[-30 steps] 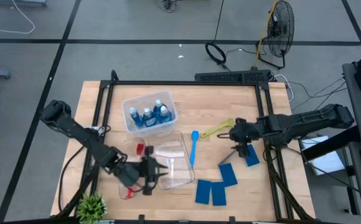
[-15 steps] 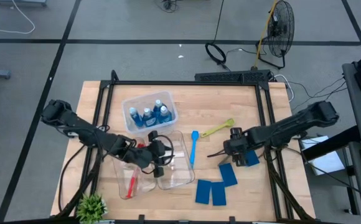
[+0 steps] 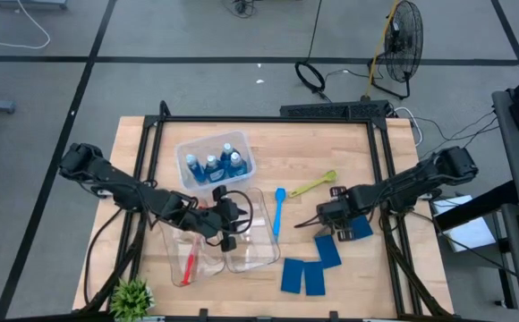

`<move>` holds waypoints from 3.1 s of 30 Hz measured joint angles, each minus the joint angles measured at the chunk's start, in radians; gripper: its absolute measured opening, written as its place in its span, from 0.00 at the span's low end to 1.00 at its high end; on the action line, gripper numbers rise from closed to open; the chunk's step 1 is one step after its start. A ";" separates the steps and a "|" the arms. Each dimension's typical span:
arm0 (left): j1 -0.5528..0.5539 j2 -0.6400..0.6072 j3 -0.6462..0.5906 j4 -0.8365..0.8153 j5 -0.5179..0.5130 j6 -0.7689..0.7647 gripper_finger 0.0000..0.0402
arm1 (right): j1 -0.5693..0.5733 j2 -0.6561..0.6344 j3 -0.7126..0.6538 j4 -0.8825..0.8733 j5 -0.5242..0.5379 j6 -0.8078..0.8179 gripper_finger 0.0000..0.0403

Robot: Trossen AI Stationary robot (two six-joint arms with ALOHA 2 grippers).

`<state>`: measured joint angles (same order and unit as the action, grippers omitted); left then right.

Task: Pick & Place Kitchen Sink Supplies
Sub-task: Put the gray dishwashing brush into the left transparent bin

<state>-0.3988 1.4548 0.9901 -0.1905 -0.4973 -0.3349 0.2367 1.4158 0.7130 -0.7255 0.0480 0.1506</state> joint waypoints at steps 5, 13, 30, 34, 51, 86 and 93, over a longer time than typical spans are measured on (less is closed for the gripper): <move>0.000 0.000 0.000 0.011 0.000 0.027 0.23 | -0.004 -0.001 -0.001 0.006 0.007 0.001 0.04; 0.006 0.000 0.000 0.018 -0.001 0.046 0.23 | -0.015 -0.051 0.054 0.005 0.227 -0.010 0.02; 0.016 0.000 0.000 0.340 -0.148 0.354 0.24 | 0.006 -0.226 -0.011 0.978 0.167 -0.390 0.02; 0.048 0.000 0.000 0.401 -0.165 0.353 0.32 | 0.004 -0.210 -0.054 1.179 0.159 -0.478 0.02; 0.155 0.216 0.001 0.990 0.172 0.609 0.63 | -0.006 -0.182 -0.062 1.266 0.157 -0.516 0.03; -0.218 -0.331 0.002 -0.277 -0.225 -0.530 0.05 | -0.008 -0.182 -0.062 1.212 0.164 -0.423 0.43; -0.384 -0.288 0.002 -0.522 -0.304 -0.969 0.05 | -0.008 -0.182 -0.062 1.223 0.164 -0.421 0.41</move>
<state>-0.7828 1.1672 0.9924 -0.7121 -0.8009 -1.3038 0.2283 1.2339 0.6514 0.4976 0.2123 -0.2699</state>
